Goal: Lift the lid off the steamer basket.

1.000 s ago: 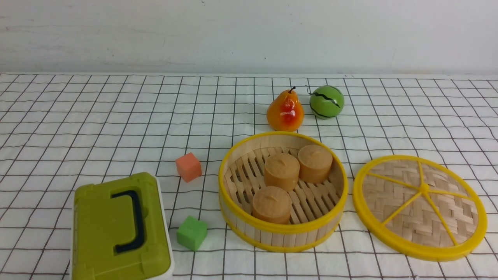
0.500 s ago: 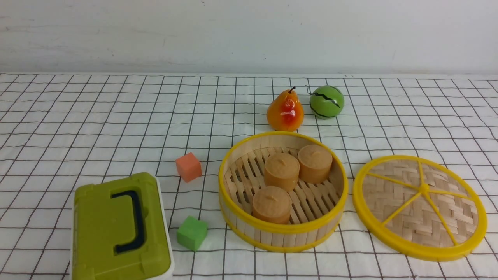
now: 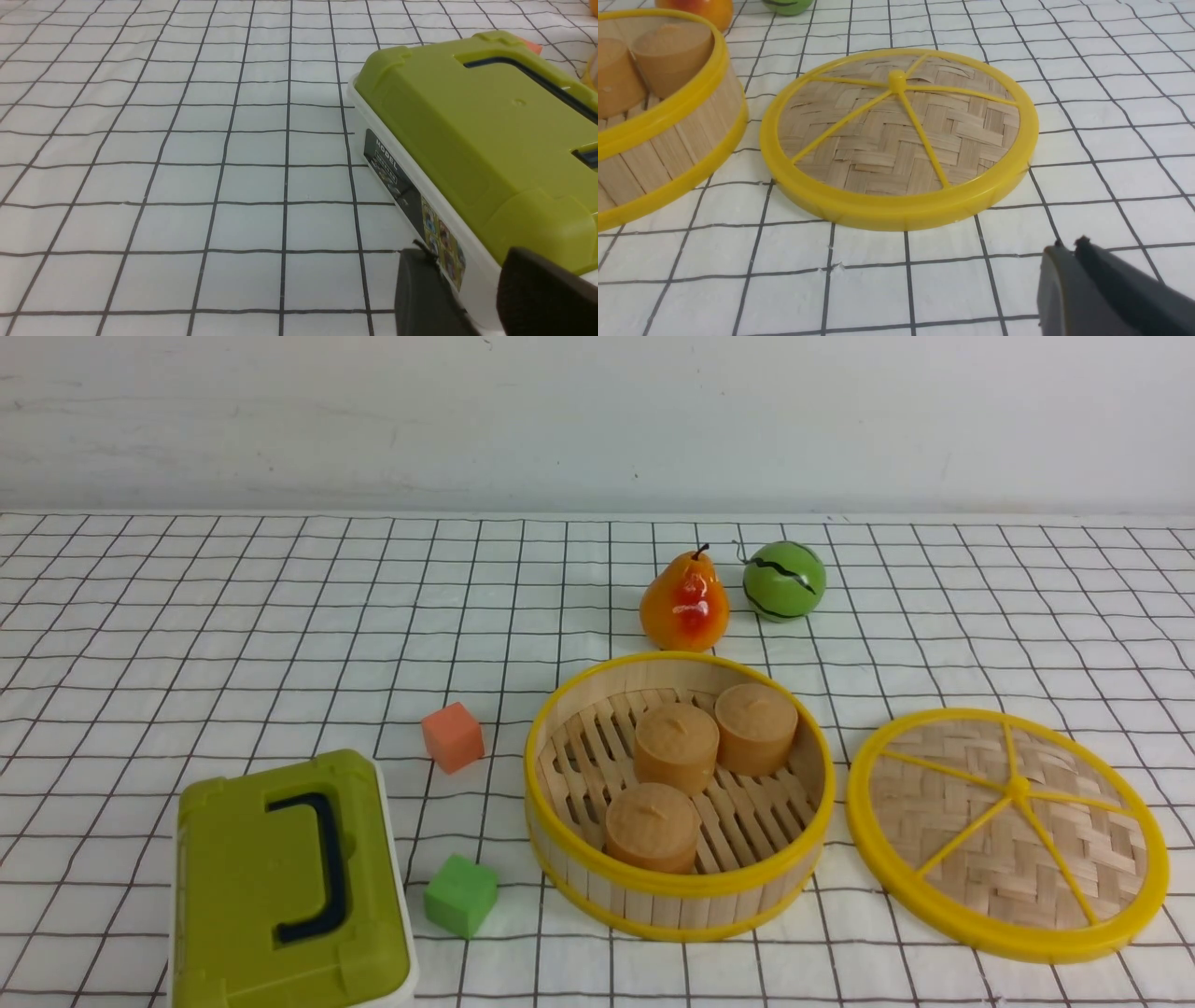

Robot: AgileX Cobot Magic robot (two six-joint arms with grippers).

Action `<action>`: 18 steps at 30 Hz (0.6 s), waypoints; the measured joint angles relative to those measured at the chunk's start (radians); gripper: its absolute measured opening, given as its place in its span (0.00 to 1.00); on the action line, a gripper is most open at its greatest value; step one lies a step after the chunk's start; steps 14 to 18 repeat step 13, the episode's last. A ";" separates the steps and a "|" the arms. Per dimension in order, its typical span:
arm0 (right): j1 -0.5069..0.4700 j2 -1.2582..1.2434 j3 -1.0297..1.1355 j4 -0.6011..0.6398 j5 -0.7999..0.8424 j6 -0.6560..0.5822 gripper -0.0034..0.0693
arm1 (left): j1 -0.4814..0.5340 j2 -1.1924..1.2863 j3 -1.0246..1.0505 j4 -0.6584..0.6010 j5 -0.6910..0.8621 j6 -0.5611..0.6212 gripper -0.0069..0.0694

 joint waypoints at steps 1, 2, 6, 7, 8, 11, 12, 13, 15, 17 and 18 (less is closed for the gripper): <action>0.000 0.000 0.000 0.000 0.000 0.000 0.09 | 0.000 0.000 0.000 0.000 0.000 0.000 0.40; 0.000 0.000 0.000 0.000 0.000 0.000 0.10 | 0.000 0.000 0.000 0.000 0.000 0.000 0.40; 0.000 0.000 0.000 0.000 0.000 0.001 0.10 | 0.000 0.000 0.000 0.000 0.000 0.000 0.40; 0.000 0.000 0.000 0.000 0.000 0.001 0.10 | 0.000 0.000 0.000 0.000 0.000 0.000 0.40; 0.000 0.000 0.000 0.000 0.000 0.001 0.11 | 0.000 0.000 0.000 0.000 0.000 0.000 0.40; 0.000 0.000 0.000 0.000 0.000 0.001 0.11 | 0.000 0.000 0.000 0.000 0.000 0.000 0.40; 0.000 0.000 0.000 0.000 0.000 0.001 0.12 | 0.000 0.000 0.000 0.000 0.000 0.000 0.40; 0.000 0.000 0.000 0.000 0.000 0.001 0.12 | 0.000 0.000 0.000 0.000 0.000 0.000 0.40; 0.000 0.000 0.000 0.000 0.000 0.001 0.12 | 0.000 0.000 0.000 0.000 0.000 0.000 0.40; 0.000 0.000 0.000 0.000 0.000 0.001 0.12 | 0.000 0.000 0.000 0.000 0.000 0.000 0.40; 0.000 0.000 0.000 0.000 0.000 0.001 0.12 | 0.000 0.000 0.000 0.000 0.000 0.000 0.40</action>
